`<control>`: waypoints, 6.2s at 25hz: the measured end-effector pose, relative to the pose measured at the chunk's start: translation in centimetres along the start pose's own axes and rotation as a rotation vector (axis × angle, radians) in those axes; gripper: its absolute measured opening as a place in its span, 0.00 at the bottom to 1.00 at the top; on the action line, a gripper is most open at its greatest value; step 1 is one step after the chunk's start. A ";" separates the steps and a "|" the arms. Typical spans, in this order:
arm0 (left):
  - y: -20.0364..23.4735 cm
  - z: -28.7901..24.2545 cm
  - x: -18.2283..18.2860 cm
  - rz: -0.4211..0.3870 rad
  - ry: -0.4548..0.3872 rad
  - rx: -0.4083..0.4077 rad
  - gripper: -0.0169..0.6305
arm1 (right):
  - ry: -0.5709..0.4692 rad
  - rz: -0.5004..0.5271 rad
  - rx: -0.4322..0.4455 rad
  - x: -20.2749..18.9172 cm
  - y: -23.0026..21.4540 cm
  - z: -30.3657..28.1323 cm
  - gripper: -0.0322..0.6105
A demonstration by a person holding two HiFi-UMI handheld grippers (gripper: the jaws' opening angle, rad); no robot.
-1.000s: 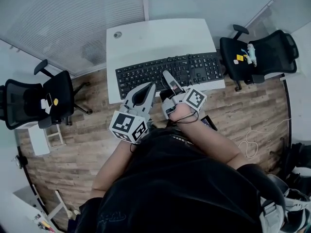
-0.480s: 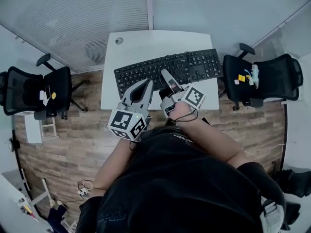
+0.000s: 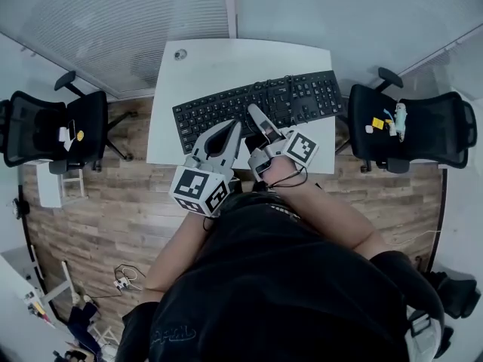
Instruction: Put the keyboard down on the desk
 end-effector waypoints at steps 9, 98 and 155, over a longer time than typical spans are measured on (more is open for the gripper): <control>2.6 -3.3 1.0 -0.005 0.022 -0.055 0.05 | -0.065 -0.022 -0.017 2.5 -1.4 -2.4 0.18; 20.3 -11.8 -11.8 0.111 0.437 -0.227 0.05 | -0.121 -0.218 -0.489 -0.7 -25.9 -7.4 0.36; 7.1 -10.4 -8.1 -0.011 0.211 -0.057 0.05 | 0.393 0.989 -0.399 1.6 -6.3 -3.7 0.11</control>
Point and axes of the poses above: the fingertips, and each gripper's own axes: z backward along the fingers, y to its left, x out of its top, the point moved 6 cm from there along z, backward along the fingers, and after that the axes turned 2 degrees about -z, right-handed, at the moved point
